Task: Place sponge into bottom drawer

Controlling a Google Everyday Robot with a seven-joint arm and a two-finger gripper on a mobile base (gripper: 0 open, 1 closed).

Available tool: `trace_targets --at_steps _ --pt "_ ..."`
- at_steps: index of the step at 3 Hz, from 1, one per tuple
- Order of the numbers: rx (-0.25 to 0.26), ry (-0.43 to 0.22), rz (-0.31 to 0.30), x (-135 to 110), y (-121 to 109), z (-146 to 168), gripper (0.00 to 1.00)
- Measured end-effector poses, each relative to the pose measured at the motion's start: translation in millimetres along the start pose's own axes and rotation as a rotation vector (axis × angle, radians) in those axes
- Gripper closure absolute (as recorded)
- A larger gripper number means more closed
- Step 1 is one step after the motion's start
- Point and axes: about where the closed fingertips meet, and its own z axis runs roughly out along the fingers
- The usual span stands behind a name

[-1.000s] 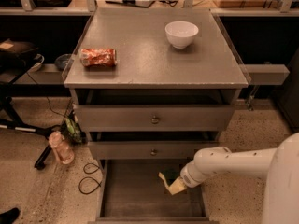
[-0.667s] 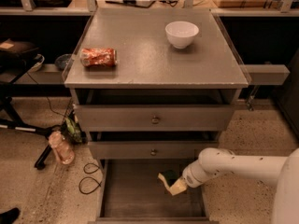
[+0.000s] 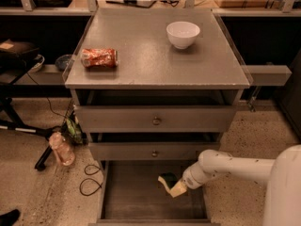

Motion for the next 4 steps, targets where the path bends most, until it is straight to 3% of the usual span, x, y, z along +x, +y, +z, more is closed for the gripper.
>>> trace_targets --at_steps 2,4 --pt "0.076 0.054 0.106 14 -4 43 1.0" --pt "0.031 0.038 0.13 24 -10 55 1.0"
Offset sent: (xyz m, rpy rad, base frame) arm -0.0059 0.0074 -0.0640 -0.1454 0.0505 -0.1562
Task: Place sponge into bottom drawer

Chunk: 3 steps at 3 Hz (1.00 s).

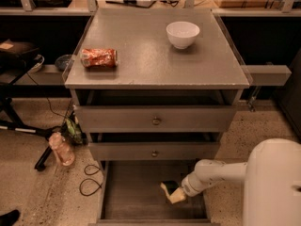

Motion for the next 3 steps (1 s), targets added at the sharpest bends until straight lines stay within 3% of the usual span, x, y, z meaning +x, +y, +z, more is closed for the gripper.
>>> trace_targets --at_steps 3 --pt "-0.004 0.013 0.122 23 -38 42 1.0"
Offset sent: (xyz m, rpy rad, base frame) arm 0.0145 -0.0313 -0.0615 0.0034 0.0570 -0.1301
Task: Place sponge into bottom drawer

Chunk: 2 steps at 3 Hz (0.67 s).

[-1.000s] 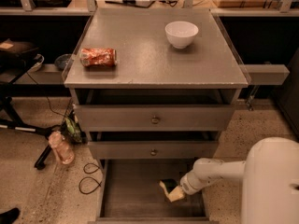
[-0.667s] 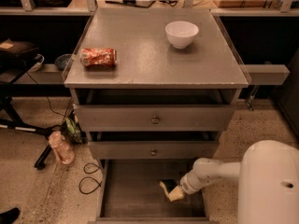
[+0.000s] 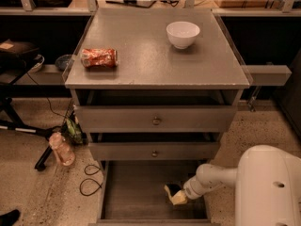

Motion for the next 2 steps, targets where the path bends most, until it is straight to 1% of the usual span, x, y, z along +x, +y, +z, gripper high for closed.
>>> trace_targets --at_steps 1,2 --pt "0.0 0.003 0.034 7.2 -3.4 10.6 1.0" --pt "0.0 0.003 0.037 8.0 -3.6 11.7 0.92"
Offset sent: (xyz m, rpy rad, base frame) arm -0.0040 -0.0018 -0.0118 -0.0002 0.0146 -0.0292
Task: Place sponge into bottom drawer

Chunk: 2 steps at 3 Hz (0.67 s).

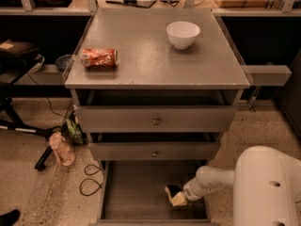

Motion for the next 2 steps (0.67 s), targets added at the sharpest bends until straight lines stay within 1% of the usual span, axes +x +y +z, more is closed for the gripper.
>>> trace_targets --at_steps 1,2 --pt "0.0 0.0 0.0 0.0 0.0 0.0 0.74" --pt "0.0 0.0 0.0 0.0 0.0 0.0 0.5"
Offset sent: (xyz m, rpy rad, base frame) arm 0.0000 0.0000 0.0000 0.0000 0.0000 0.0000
